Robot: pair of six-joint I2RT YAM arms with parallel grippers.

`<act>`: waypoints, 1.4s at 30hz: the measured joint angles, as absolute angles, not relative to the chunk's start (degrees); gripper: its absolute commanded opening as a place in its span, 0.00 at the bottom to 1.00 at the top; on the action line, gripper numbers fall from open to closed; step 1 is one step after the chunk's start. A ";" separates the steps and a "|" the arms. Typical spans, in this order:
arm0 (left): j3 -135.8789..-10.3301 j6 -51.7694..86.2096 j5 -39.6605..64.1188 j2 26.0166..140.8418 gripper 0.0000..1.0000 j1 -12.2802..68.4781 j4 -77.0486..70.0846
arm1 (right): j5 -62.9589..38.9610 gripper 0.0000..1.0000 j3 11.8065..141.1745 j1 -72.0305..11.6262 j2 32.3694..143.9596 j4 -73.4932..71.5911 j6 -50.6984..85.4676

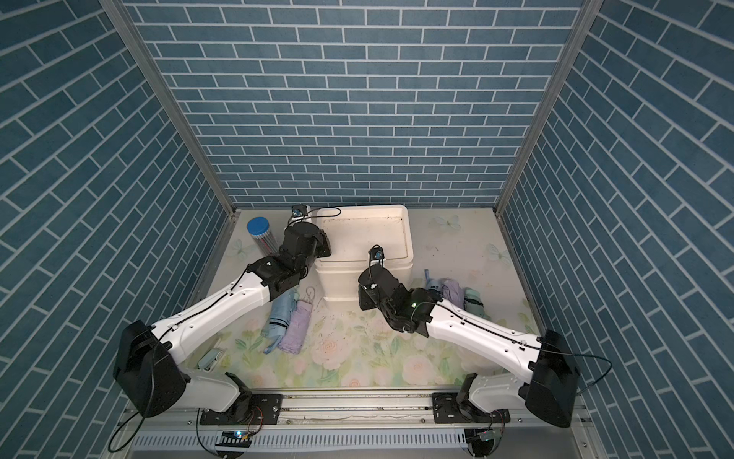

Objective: Place the umbrella in the drawer by color
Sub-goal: Open the drawer in the storage box.

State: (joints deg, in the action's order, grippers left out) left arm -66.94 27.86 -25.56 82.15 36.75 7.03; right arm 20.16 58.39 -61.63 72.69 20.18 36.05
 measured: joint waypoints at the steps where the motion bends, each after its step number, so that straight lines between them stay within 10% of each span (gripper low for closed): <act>1: -66.94 27.90 -25.69 82.15 0.00 36.77 7.05 | 20.43 0.00 57.78 -62.92 71.61 20.51 36.10; 42: -68.12 26.87 -29.58 83.35 0.00 37.76 7.92 | 29.71 0.00 48.45 -84.27 57.65 26.50 41.58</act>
State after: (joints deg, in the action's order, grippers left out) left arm -68.12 26.87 -29.58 83.35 37.76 7.92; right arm 29.71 48.45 -84.27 57.65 26.50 41.58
